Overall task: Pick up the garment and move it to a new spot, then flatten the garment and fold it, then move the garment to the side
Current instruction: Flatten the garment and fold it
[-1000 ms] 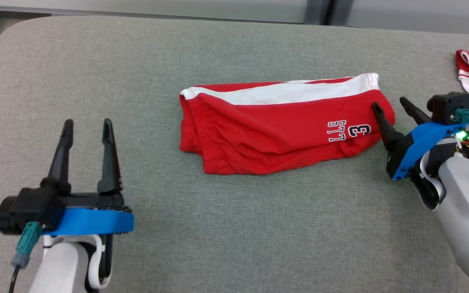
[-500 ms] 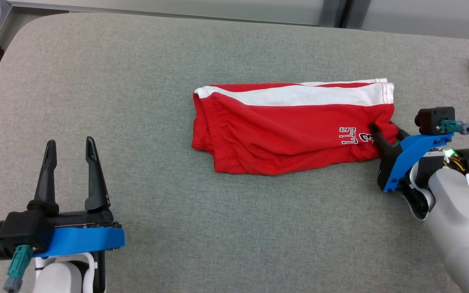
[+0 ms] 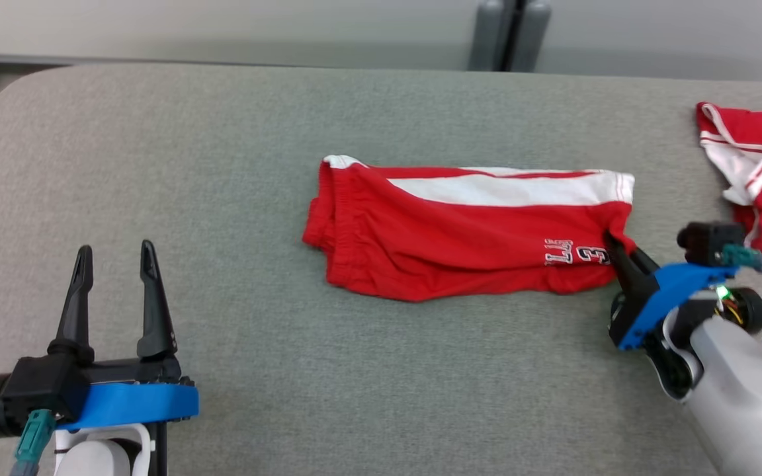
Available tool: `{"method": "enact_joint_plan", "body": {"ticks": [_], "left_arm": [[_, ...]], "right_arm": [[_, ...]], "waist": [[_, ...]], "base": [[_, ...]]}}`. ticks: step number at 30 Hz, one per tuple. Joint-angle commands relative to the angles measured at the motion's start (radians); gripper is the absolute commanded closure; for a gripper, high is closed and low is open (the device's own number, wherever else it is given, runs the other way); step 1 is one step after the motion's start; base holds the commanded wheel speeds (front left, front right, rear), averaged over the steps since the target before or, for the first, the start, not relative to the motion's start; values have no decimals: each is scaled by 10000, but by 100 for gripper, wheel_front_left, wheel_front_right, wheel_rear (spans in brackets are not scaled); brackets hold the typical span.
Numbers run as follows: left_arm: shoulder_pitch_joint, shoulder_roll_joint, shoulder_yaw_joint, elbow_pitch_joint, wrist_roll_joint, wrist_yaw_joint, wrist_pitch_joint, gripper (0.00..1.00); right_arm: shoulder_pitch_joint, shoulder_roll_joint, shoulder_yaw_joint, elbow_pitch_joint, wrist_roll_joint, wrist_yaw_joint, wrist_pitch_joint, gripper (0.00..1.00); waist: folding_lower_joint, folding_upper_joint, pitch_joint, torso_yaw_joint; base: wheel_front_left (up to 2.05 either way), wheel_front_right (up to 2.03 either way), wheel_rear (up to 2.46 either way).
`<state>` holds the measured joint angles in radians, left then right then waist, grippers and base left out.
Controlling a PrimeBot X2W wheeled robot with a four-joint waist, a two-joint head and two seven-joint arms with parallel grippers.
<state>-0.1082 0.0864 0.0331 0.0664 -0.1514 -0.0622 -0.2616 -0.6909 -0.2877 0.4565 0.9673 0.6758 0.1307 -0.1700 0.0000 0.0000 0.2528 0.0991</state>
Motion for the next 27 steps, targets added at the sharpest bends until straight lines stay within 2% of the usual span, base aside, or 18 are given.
{"method": "enact_joint_plan", "body": {"ticks": [1,8,12,27], "left_arm": [[98,-20,92,26,77,-61,-44,0],[331,-80,204,12,219,-167,-44,0],[354,-111,190,9,256,-208,-45,0],[499,-237,20,137,321,-337,-45,0]], "right_arm": [[338,-211,-23,-128,174,1,-112,100],[1204,-898,-255,-422,546,1,-198,100],[1368,-1039,-333,-502,582,1,-144,100],[-34,-252,-163,-1152,-213,1,-83,100]], "waist": [[0,0,-245,-267],[0,0,-520,-556],[0,0,-574,-547],[0,0,-968,-203]], "base": [[0,0,0],[0,0,0],[0,0,0],[0,0,0]]}}
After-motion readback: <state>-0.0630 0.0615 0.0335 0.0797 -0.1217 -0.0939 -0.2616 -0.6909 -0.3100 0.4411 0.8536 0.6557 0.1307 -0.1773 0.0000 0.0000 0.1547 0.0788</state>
